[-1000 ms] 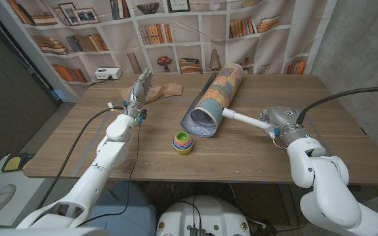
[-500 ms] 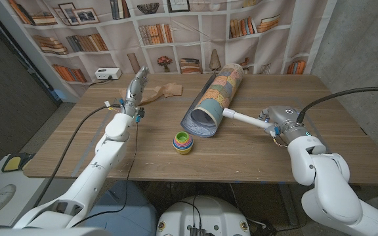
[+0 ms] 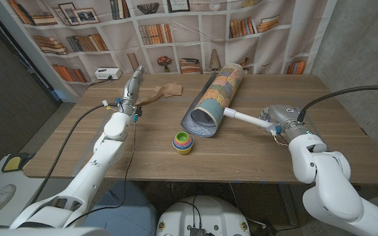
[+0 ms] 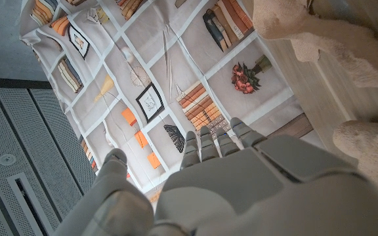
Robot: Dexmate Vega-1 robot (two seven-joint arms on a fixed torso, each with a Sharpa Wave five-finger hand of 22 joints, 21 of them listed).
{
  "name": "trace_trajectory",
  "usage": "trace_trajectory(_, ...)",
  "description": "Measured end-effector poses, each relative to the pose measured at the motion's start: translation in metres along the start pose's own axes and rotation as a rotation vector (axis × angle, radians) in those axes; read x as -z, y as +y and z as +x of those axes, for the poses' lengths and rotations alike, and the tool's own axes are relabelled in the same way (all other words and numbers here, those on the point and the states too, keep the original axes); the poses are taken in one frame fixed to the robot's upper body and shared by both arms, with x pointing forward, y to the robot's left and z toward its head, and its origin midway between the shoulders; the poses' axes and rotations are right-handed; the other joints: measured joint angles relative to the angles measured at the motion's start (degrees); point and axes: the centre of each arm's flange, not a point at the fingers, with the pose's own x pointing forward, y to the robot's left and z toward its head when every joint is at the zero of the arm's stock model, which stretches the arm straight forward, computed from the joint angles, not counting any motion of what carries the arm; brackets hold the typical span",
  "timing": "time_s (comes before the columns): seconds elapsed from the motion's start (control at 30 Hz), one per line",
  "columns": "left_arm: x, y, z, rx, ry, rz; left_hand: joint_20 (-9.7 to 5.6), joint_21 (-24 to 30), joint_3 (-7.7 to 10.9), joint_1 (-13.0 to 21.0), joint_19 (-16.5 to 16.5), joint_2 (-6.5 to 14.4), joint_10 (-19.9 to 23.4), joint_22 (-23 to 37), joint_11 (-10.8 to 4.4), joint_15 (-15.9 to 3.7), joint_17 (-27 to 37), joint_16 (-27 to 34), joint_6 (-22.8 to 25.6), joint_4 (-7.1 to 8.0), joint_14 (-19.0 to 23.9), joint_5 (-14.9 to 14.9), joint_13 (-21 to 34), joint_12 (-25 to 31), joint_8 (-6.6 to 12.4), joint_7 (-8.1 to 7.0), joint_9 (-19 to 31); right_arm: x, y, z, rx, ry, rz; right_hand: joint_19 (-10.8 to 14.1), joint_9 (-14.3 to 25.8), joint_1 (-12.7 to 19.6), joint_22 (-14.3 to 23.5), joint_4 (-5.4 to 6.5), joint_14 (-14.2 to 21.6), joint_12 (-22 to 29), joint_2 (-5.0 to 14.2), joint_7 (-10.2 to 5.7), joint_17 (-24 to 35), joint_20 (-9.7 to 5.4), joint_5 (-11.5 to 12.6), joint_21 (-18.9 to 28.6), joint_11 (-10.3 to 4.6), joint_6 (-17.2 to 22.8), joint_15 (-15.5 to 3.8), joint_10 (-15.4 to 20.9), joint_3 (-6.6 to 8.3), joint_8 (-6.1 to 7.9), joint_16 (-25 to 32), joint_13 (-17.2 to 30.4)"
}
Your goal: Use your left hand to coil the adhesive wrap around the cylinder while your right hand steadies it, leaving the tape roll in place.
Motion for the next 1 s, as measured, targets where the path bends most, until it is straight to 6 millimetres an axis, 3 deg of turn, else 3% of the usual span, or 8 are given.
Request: trace_trajectory(1.0, -0.009, 0.004, 0.014, -0.019, -0.088, 0.176, 0.72, -0.3, 0.88, 1.2, -2.0, 0.7, 0.0, 0.0, 0.01, -0.32, -0.1, 0.0, 0.2, -0.88, -0.3, 0.0, 0.0, 0.2, 0.00, -0.20, 0.0, 0.006, 0.001, 0.016, -0.015, -0.007, 0.004, -1.1, 0.0, 0.1, -0.8, 0.00, 0.6, -0.2, -0.09, 0.13, 1.4, 0.11, -0.2, 2.9, 0.00, 0.1, 0.02, 0.0, 0.00, -0.44, -1.5, 0.4)
